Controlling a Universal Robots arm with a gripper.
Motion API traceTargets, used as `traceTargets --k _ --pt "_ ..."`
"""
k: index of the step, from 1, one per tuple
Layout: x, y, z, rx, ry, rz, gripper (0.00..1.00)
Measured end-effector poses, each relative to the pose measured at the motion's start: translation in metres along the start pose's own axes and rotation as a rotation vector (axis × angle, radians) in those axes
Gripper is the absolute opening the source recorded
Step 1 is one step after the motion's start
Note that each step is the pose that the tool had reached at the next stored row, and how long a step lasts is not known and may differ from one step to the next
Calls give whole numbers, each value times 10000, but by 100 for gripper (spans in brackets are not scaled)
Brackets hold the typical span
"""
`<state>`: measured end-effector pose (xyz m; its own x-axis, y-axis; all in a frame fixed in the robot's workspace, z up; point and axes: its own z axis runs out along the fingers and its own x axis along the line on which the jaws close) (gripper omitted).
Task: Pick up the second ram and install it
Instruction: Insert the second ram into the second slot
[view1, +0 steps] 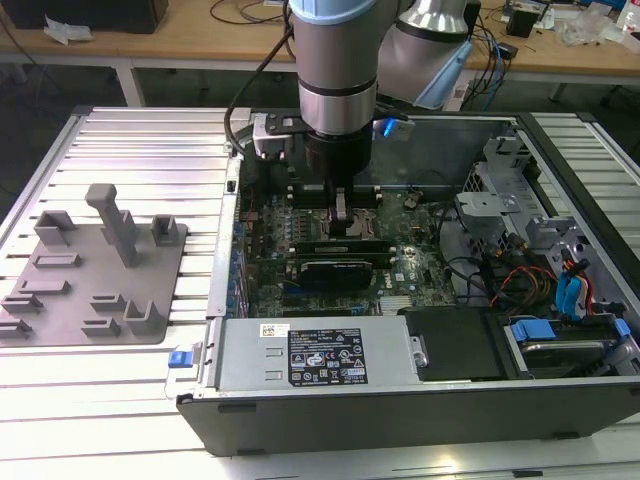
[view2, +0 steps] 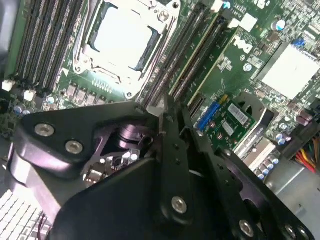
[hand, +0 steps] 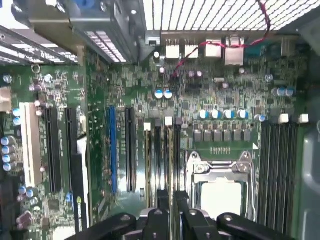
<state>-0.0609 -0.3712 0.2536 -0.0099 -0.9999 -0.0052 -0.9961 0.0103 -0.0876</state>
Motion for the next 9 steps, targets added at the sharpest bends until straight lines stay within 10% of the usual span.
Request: traceTargets --k 2,3,6,9 --pt "0 -21 4 -733 -10 4 17" --pt "0 -25 5 -912 -10 5 17" --pt "-1 -47 8 -973 -11 5 17" --pt "-2 -285 28 -975 -9 5 17"
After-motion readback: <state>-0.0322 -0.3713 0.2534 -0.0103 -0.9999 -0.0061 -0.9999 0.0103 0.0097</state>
